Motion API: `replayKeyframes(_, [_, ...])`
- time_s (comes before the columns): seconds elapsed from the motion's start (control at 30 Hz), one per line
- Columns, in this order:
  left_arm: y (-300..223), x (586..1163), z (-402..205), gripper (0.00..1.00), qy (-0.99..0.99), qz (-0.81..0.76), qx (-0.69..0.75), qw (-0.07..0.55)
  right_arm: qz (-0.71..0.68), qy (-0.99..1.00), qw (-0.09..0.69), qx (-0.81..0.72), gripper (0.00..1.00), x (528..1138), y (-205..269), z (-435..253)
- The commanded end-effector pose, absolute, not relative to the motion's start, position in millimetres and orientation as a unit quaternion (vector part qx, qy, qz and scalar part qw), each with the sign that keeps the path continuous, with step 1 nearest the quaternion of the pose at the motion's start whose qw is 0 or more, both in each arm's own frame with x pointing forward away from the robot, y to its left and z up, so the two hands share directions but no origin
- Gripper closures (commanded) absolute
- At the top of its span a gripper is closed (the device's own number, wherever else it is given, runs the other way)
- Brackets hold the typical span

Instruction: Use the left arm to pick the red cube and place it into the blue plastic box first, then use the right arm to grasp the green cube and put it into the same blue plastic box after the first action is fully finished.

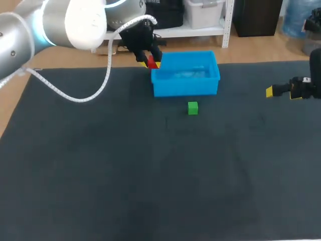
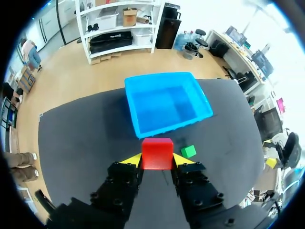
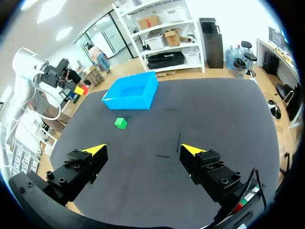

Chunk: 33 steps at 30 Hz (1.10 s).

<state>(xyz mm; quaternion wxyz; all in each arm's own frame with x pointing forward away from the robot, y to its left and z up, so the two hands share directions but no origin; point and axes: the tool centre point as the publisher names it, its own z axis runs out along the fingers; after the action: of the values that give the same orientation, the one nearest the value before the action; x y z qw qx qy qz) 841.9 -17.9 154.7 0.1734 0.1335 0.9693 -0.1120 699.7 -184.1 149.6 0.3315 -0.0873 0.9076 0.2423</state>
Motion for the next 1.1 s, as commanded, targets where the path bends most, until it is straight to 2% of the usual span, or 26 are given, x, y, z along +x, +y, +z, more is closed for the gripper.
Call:
replayKeyframes(0.03, [-18.0,844.2,152.3,1.00,0.967,-0.118,0.138,0.177,0.243,0.907,0.331,-0.088,0.00,699.9,-184.8,149.5])
replayKeyframes(1.1, [-40.7,886.8,144.7,1.00,0.963,-0.118,0.138,0.201,0.243,0.907,0.331,-0.088,0.00,699.9,-184.8,149.5])
